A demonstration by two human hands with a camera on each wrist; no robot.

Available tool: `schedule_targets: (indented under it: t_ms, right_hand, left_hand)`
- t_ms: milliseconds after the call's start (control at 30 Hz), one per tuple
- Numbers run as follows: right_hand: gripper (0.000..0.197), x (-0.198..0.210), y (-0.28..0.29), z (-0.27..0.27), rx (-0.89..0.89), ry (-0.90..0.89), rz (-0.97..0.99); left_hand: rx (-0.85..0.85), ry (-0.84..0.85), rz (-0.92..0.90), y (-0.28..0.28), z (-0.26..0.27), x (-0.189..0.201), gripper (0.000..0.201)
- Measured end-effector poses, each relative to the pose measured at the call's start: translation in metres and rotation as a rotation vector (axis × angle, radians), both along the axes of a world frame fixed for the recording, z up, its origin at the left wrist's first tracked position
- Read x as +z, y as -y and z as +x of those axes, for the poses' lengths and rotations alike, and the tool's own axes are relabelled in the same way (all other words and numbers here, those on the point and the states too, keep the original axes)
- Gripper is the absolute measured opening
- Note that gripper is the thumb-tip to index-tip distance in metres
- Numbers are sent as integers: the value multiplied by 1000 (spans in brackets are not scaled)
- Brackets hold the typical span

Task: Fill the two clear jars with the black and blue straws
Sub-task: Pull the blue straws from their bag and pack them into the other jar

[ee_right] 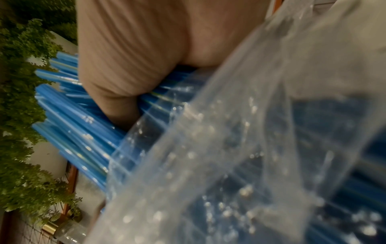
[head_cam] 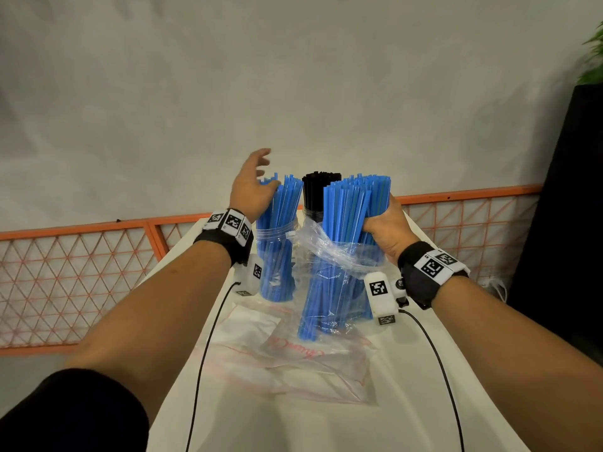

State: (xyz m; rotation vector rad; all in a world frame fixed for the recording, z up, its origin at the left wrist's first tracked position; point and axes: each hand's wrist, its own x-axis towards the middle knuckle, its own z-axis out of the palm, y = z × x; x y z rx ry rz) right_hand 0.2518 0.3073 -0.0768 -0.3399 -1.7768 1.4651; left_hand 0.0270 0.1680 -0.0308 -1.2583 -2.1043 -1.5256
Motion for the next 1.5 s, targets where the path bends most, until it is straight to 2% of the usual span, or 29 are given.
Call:
schedule_targets:
  t_ms: [67,100,167,233,267,333,433,567,633,700,800,933,1067,1200,1300,1433,1500]
  right_hand:
    - [52,0,-1,0,-10,3,-3]
    - [52,0,-1,0,-9,3,-5]
    - [52,0,-1,1,-9,1,-2]
    - [51,0,0,1,-10,-1,1]
    - [50,0,0,1,-9,-3,0]
    - [52,0,1,1,-7,-8,3]
    - [53,1,2,2,9,-17,12]
    - [52,1,5,4,31,-33,32]
    - [52,2,7,5,39,-45,38]
    - [48,3,9,3,45,-50,51]
    - [38,3,13,-3,26,-65,49]
    - [27,2,17,-8,21,-95,66]
    - [32,1,16,-8,45,-89,108]
    - [38,2,13,-8,80,-47,130]
    - [35,4,14,-10,84,-50,167]
    - [53,4,12,-17,-19,46,210]
    - [61,2,13,-17,-19,40,211]
  left_hand:
    - [-43,-50,-201,-4,5,8,34]
    - [-42,-56,-240,-3,10,12,33]
    - [20,-128,-127,2,19,20,34]
    - [92,-230,109,13,37,28,26]
    - [72,-243,190,19,49,30,21]
    - [-45,-245,176,28,78,26,16]
    - [-151,-169,-33,34,110,7,34]
    - [-167,-6,-305,23,122,-10,95]
    - [-236,48,-335,14,126,-13,102]
    - [-300,76,-341,5,131,-15,95]
    - [-336,160,-298,-6,137,-17,92]
    - [-377,336,-145,-16,141,-23,87]
    - [-432,458,-63,-22,139,-28,83]
    - [-404,476,9,-26,139,-30,76]
    - [-378,479,79,-29,139,-33,72]
    - [-368,486,131,-32,139,-35,73]
    - [-378,493,153,-33,139,-35,74]
